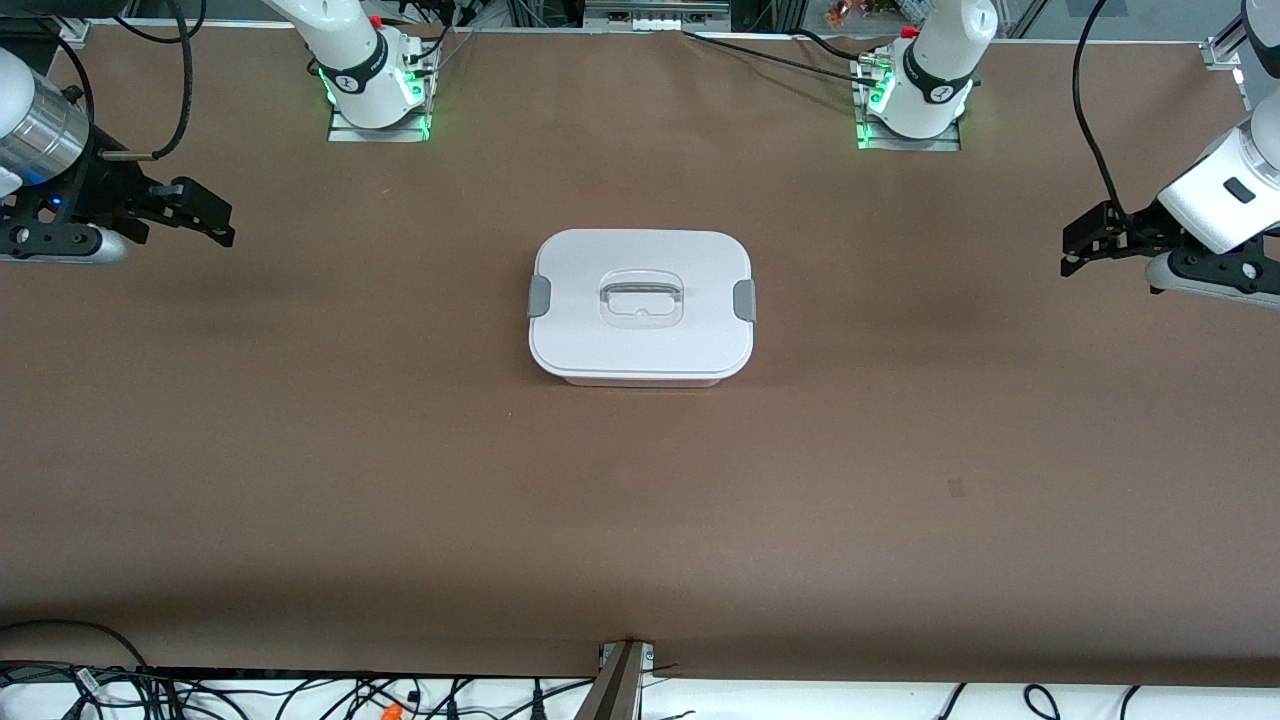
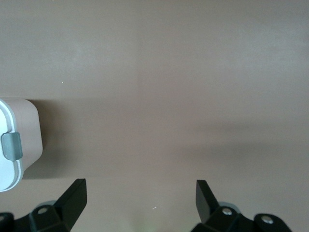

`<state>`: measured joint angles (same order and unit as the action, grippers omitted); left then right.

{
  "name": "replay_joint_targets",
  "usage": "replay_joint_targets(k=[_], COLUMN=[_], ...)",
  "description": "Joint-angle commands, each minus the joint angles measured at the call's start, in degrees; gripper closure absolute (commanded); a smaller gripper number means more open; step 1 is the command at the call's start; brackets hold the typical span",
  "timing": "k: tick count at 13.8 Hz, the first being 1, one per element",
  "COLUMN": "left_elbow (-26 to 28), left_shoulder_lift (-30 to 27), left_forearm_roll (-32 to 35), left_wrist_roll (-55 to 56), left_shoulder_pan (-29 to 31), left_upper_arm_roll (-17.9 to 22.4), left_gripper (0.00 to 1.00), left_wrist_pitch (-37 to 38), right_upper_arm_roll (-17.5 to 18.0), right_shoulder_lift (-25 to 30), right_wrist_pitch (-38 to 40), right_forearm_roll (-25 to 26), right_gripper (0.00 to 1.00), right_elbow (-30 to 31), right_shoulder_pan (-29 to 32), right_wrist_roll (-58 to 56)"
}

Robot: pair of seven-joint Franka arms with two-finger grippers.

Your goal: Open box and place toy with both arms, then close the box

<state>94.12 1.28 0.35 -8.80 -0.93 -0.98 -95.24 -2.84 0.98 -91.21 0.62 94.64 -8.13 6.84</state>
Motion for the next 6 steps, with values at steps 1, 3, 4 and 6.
replay_joint_targets(k=[1,3,4,6], left_elbow=[-2.7,-2.8,-2.8,-2.8], left_shoulder_lift=[1.4,1.4,1.4,1.4], left_forearm_roll=[-0.9,-1.0,-1.1,-1.1], left_wrist_roll=[0.5,0.4,0.5,0.5], left_shoulder_pan=[-0.7,-0.7,-0.8,-0.7], left_upper_arm_roll=[0.4,0.4,0.4,0.4], left_gripper=[0.0,0.0,0.0,0.0], left_wrist_pitch=[2.5,2.6,2.6,2.7], right_upper_arm_roll=[0.2,0.2,0.3,0.5], right_shoulder_lift=[-0.2,-0.2,-0.2,-0.2], right_wrist_pitch=[1.0,1.0,1.0,0.9], right_forearm_roll=[-0.3,-0.2,-0.2,-0.3], right_gripper=[0.0,0.0,0.0,0.0], right_elbow=[-0.9,-0.9,-1.0,-1.1], right_shoulder_pan=[0.5,0.5,0.5,0.5], right_wrist_roll=[0.0,0.0,0.0,0.1])
